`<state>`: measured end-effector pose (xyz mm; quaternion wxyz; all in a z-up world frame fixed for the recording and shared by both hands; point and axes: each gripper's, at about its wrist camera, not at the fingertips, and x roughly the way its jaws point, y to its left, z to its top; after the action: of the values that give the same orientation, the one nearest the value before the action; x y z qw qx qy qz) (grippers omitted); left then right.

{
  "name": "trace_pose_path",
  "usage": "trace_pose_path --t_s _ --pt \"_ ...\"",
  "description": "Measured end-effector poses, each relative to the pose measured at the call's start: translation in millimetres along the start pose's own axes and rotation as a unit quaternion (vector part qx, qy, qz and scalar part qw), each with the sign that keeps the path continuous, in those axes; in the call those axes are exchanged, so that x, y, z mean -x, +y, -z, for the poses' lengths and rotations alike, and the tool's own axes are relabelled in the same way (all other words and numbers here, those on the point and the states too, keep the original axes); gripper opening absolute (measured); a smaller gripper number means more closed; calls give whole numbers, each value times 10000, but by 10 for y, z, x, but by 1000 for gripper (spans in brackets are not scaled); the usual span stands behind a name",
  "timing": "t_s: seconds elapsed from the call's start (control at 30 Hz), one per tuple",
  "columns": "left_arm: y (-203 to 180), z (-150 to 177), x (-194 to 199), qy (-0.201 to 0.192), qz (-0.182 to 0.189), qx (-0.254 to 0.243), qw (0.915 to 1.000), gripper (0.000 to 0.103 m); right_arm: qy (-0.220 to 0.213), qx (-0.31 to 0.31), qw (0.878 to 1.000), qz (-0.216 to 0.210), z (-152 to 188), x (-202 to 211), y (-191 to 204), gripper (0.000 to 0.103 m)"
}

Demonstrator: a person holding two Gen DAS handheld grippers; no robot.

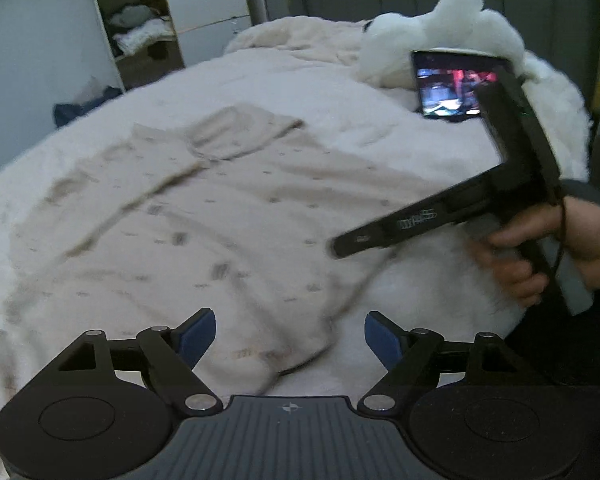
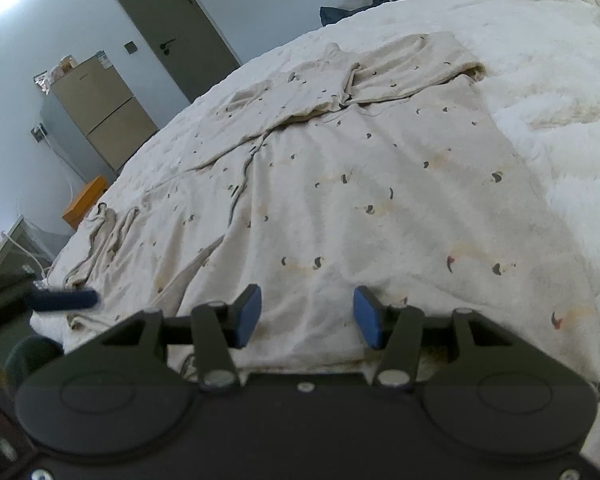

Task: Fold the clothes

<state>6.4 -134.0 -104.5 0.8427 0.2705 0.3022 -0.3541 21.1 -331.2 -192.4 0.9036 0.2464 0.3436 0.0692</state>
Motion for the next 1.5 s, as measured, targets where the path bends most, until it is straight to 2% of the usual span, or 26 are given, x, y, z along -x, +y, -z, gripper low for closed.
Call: trace_pose_path --t_s 0.07,0.13,0.23,0.3,0.33,0.47,0.53,0.63,0.7,0.73,0.8,0.83,0.87,0.93,0.97,1.0,1.03,1.07,1.17,1.2,1.37,1.43,1.5 --pt "99 74 90 118 -480 -452 9978 79 6 -2 10000 -2 1 2 -4 50" --pt "212 152 183 237 -920 -848 9919 79 7 -11 10000 -1 1 2 -8 50" --pt "524 305 354 409 -1216 -869 9879 80 16 -16 10000 5 0 -6 -15 50" --pt "848 399 512 442 -1317 -334 9897 80 28 28 10000 47 8 -18 -5 50" --pt "965 446 578 428 -1438 -242 9884 81 20 49 10000 60 16 -14 2 50" --pt "1189 586 709 456 -1983 -575 9774 81 14 -4 10000 -4 26 24 -1 50" --pt "1264 635 735 473 -2087 -701 9743 81 87 -326 9982 -492 -39 125 -66 50" --pt "1317 686 738 434 -1910 -896 9765 82 -16 39 9975 -700 -211 388 -9 50" --pt "1246 717 702 422 -1735 -1251 9760 82 -42 837 9958 -358 -405 670 108 53" --pt "1183 733 645 490 -1647 -1481 9739 82 -25 1073 9940 -224 -446 733 143 58" --pt "1079 759 529 607 -1536 -1849 9688 82 165 2237 9735 450 -538 925 276 64" --pt "1045 777 483 623 -1493 -1982 9667 82 247 2553 9644 641 -535 945 312 64" --pt "1003 795 428 635 -1418 -2151 9642 82 500 3323 9353 1108 -490 966 373 64" --pt "922 825 322 614 -1192 -2451 9602 82 854 4375 8787 1707 -348 955 420 64" --pt "892 839 275 607 -1099 -2545 9589 82 1063 5016 8353 1982 -214 936 413 64" --pt "861 860 216 621 -1006 -2631 9575 82 1185 5431 8036 2127 -100 911 390 64" --pt "832 879 160 642 -934 -2714 9558 82 1237 5577 7916 2169 -44 893 382 64" --pt "810 903 102 688 -914 -2814 9527 82 1342 5786 7739 2195 54 846 353 64" --pt "737 1009 -131 911 -889 -3268 9365 82 1477 6097 7499 2098 273 674 295 64" --pt "732 1037 -216 983 -896 -3334 9333 82 1494 6146 7454 2106 312 612 299 64" --pt "731 1116 -435 1145 -946 -3380 9294 79 1238 6198 7446 2150 406 297 372 64" --pt "738 1145 -481 1182 -955 -3414 9276 69 1229 6285 7335 2277 436 184 352 57" --pt "759 1178 -515 1200 -1009 -3442 9257 68 1288 6502 7050 2522 509 47 323 54"
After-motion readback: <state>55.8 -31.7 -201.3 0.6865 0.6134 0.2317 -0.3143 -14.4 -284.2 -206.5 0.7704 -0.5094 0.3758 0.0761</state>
